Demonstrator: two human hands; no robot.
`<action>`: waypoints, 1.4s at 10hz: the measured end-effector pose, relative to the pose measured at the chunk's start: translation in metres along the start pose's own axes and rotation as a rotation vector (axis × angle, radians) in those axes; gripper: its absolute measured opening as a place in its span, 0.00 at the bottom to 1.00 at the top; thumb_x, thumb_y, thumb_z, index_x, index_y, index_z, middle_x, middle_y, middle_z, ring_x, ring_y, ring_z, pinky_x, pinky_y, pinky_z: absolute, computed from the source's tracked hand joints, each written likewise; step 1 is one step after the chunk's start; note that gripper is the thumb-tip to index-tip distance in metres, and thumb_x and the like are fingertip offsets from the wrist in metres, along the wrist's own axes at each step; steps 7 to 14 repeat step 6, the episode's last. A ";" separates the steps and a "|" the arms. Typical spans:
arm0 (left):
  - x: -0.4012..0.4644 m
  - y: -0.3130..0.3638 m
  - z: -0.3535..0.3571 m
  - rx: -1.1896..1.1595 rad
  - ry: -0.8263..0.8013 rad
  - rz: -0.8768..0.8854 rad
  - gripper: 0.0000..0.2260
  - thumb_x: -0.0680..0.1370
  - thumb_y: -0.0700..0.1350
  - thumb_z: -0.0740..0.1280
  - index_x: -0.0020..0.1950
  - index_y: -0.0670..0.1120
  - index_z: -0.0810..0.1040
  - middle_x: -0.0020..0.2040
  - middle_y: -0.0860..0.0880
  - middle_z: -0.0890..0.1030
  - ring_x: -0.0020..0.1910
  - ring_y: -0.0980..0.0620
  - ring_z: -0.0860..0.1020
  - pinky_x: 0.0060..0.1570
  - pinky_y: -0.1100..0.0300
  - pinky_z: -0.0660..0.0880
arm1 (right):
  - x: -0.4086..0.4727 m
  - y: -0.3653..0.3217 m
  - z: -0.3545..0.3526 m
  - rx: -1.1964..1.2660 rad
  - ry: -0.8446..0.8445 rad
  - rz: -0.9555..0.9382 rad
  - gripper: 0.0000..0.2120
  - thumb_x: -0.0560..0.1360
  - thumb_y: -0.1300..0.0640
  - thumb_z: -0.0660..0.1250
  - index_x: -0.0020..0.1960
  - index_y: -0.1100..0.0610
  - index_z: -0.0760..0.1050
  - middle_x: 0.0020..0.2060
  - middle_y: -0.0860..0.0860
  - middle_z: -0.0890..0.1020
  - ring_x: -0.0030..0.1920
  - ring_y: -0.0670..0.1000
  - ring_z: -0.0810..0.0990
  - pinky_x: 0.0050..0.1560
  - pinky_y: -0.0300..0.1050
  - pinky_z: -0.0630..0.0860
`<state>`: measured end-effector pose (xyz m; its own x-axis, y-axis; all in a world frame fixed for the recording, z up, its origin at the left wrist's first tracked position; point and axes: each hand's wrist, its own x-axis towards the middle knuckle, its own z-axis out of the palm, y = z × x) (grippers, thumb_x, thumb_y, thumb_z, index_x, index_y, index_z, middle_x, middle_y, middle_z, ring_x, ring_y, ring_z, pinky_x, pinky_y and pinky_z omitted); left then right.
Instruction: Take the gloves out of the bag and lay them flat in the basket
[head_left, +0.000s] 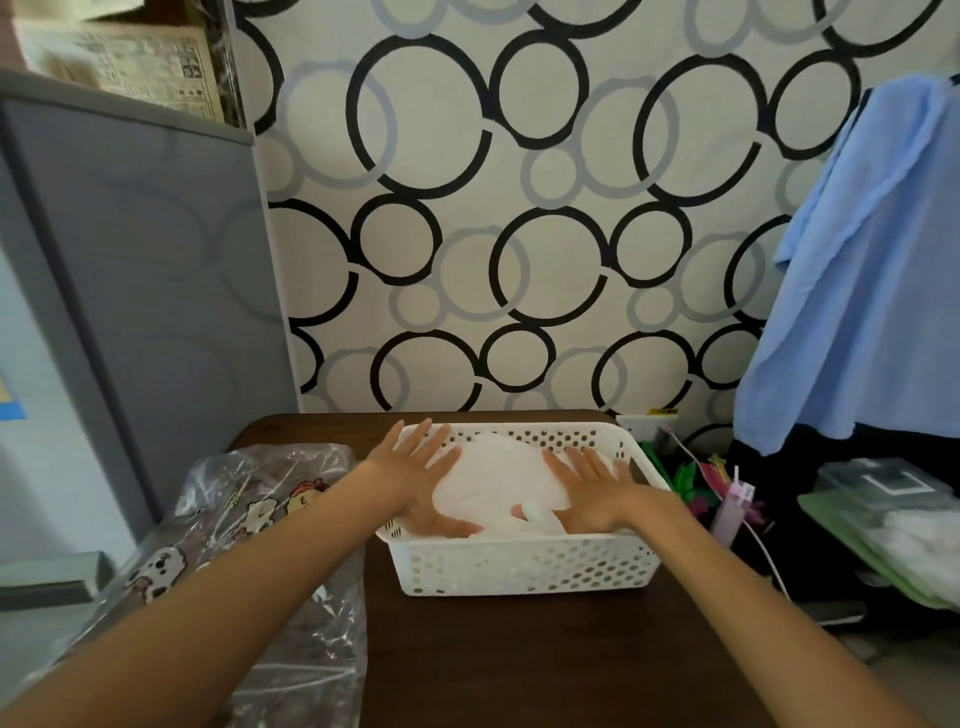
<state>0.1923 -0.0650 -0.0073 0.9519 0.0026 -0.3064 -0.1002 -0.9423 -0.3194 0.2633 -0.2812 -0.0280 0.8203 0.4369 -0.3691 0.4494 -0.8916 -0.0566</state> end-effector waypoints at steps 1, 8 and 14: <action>-0.012 -0.006 -0.020 -0.191 -0.086 -0.001 0.54 0.62 0.80 0.48 0.77 0.51 0.33 0.77 0.51 0.32 0.75 0.51 0.32 0.73 0.45 0.32 | -0.019 0.006 -0.027 -0.030 0.066 -0.036 0.44 0.70 0.26 0.52 0.77 0.44 0.38 0.77 0.49 0.38 0.75 0.54 0.33 0.73 0.61 0.35; -0.033 0.002 -0.003 -0.262 -0.209 -0.078 0.50 0.66 0.79 0.46 0.76 0.51 0.31 0.78 0.49 0.35 0.77 0.48 0.36 0.75 0.45 0.37 | -0.023 -0.003 -0.020 -0.004 -0.026 -0.163 0.41 0.72 0.32 0.61 0.76 0.41 0.44 0.77 0.48 0.48 0.76 0.55 0.47 0.74 0.59 0.48; -0.033 0.002 -0.003 -0.262 -0.209 -0.078 0.50 0.66 0.79 0.46 0.76 0.51 0.31 0.78 0.49 0.35 0.77 0.48 0.36 0.75 0.45 0.37 | -0.023 -0.003 -0.020 -0.004 -0.026 -0.163 0.41 0.72 0.32 0.61 0.76 0.41 0.44 0.77 0.48 0.48 0.76 0.55 0.47 0.74 0.59 0.48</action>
